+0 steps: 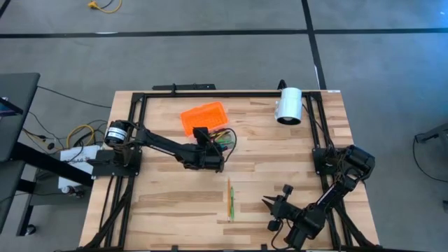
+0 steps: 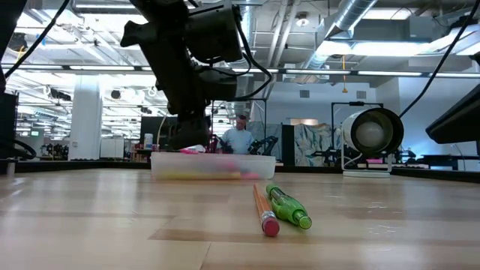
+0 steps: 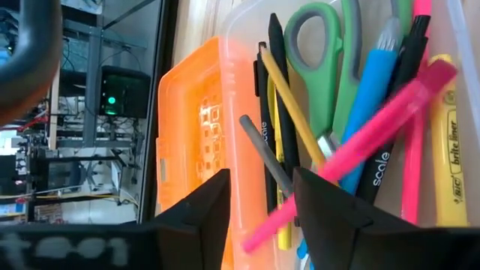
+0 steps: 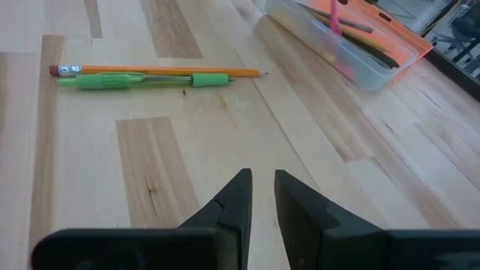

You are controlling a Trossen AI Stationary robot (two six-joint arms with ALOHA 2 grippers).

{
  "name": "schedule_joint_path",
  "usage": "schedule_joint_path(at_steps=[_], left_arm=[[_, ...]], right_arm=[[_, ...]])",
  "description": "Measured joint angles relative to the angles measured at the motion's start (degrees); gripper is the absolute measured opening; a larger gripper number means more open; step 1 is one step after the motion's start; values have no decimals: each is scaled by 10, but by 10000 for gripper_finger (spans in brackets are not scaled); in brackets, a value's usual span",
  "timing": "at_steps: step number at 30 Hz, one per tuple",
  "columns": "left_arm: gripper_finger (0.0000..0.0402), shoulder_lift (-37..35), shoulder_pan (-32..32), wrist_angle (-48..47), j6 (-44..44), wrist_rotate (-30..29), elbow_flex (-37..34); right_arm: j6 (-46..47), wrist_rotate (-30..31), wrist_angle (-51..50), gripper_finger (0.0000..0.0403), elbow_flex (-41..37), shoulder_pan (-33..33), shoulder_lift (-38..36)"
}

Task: Pick & place school supplies into a supply box
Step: Put the green pen into the supply box

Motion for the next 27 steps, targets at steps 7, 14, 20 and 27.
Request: schedule_joint_path(at_steps=[7, 14, 20, 27], left_arm=[[145, -40, -21, -49, -27, -18, 0], [140, -135, -84, -81, -79, -10, 0], [139, -174, -179, -76, -112, 9, -19], [138, -173, -290, 18, -136, 13, -84]], right_arm=[[-1, 0, 0, 54, 0, 0, 0], [-4, 0, 3, 54, 0, 0, 0], [-31, 1, 16, 54, 0, -5, 0], [-230, -3, 156, 54, 0, -53, 0]])
